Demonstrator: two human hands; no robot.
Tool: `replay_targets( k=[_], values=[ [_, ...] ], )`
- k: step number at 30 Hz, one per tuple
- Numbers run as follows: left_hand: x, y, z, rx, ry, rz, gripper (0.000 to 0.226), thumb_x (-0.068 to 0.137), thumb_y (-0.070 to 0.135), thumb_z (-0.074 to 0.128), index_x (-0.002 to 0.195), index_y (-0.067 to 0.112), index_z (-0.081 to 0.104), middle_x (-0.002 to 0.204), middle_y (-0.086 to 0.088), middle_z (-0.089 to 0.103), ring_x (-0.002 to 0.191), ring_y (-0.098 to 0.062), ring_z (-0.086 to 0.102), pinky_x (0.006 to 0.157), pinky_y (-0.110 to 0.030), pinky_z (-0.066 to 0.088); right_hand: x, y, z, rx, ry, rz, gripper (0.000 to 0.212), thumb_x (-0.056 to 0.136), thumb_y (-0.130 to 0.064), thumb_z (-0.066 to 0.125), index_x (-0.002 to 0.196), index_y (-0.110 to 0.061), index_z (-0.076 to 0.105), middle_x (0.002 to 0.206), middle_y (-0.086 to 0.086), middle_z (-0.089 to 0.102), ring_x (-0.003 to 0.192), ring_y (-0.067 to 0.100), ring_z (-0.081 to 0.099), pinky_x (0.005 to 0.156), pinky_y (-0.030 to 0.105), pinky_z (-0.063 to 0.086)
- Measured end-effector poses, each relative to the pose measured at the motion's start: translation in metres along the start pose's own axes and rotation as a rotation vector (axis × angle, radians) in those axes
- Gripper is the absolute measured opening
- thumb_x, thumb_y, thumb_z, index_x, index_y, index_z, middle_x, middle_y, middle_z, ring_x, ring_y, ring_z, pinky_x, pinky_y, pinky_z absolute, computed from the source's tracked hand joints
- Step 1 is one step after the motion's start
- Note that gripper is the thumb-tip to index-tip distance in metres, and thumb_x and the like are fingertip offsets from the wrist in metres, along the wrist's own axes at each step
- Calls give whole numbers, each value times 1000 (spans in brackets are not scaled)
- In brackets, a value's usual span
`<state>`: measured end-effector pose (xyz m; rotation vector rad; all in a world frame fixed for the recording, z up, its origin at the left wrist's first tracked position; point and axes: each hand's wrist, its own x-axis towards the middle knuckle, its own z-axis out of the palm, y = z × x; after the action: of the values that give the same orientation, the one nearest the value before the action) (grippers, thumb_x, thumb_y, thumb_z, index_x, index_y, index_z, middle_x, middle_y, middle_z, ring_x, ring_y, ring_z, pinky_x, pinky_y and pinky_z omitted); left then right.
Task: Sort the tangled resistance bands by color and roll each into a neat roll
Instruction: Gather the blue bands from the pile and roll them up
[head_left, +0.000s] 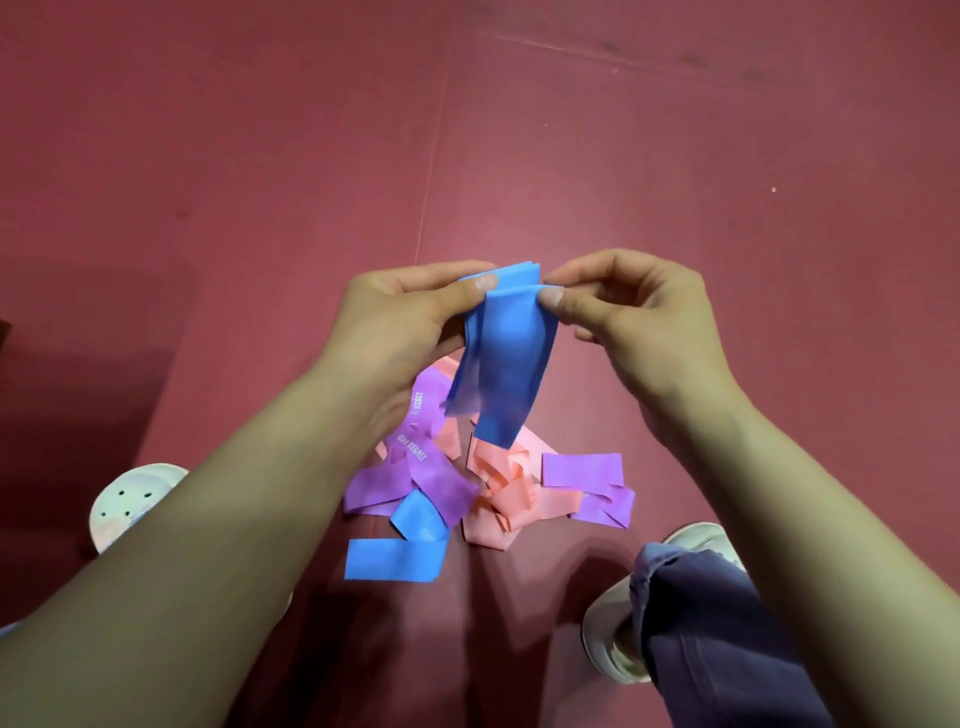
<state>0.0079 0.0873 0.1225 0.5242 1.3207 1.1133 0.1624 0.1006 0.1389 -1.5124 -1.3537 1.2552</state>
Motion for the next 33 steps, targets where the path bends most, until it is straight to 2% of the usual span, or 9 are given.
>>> replay_targets(
  k=[6, 9, 15, 18, 21, 23, 25, 29, 33],
  values=[
    [1, -3, 1, -30, 5, -55, 13, 85, 4, 66, 96, 5, 71, 96, -10, 74, 80, -16, 71, 75, -23, 59, 0, 2, -1, 6, -6, 2, 16, 78, 3, 72, 72, -10, 65, 59, 1, 58, 48, -1, 49, 52, 11, 40],
    [3, -6, 0, 27, 55, 16, 14, 85, 3, 67, 97, 6, 73, 92, -8, 76, 79, -15, 72, 75, -23, 58, 1, 4, -5, -27, 46, 14, 19, 80, 3, 68, 69, -12, 62, 61, 4, 56, 52, 7, 49, 52, 14, 42],
    [8, -8, -4, 29, 166, 96, 11, 84, 5, 69, 85, 14, 75, 79, -1, 76, 69, -10, 69, 64, -18, 55, 2, 5, -10, 130, 174, 38, 17, 83, 6, 60, 73, -8, 55, 68, 12, 54, 45, 9, 53, 49, 21, 49],
    [8, -9, 0, 34, 173, 107, 12, 84, 4, 70, 84, 15, 75, 78, -1, 76, 68, -11, 70, 62, -19, 55, 2, 4, -4, 159, 165, 32, 15, 83, 8, 58, 77, -6, 55, 66, 10, 54, 43, 11, 57, 51, 26, 54],
    [7, -11, 4, 21, 165, 121, 12, 84, 3, 69, 87, 13, 75, 82, -3, 76, 73, -13, 71, 69, -23, 58, 3, 2, 2, 206, 128, 35, 14, 84, 10, 56, 85, -4, 54, 63, 7, 55, 46, 16, 62, 55, 32, 58],
    [6, -11, 6, 26, 116, 133, 14, 85, 3, 67, 91, 11, 75, 89, -8, 76, 80, -17, 71, 74, -26, 59, 2, 1, 6, 212, 79, 36, 16, 84, 11, 56, 92, -3, 55, 61, 6, 57, 49, 20, 65, 58, 34, 59],
    [4, -11, 9, 24, 47, 133, 14, 86, 2, 66, 95, 9, 75, 91, -9, 76, 78, -17, 71, 70, -23, 58, 0, 0, 10, 200, 18, 27, 20, 84, 11, 58, 96, -4, 55, 65, 10, 57, 53, 24, 67, 59, 35, 60],
    [1, -9, 13, -43, -20, 100, 13, 85, 2, 66, 94, 7, 74, 84, -10, 76, 69, -16, 72, 62, -20, 56, -1, 0, 12, 214, -47, 43, 24, 86, 7, 61, 106, -6, 57, 76, 17, 63, 64, 22, 72, 53, 29, 56],
    [4, -7, 9, -40, -7, 103, 13, 85, 4, 67, 96, 8, 73, 87, -9, 76, 76, -16, 72, 68, -21, 57, 0, 2, 10, 190, -83, 49, 31, 89, 6, 53, 111, -14, 59, 81, 11, 73, 72, 19, 73, 55, 28, 55]
  ],
)
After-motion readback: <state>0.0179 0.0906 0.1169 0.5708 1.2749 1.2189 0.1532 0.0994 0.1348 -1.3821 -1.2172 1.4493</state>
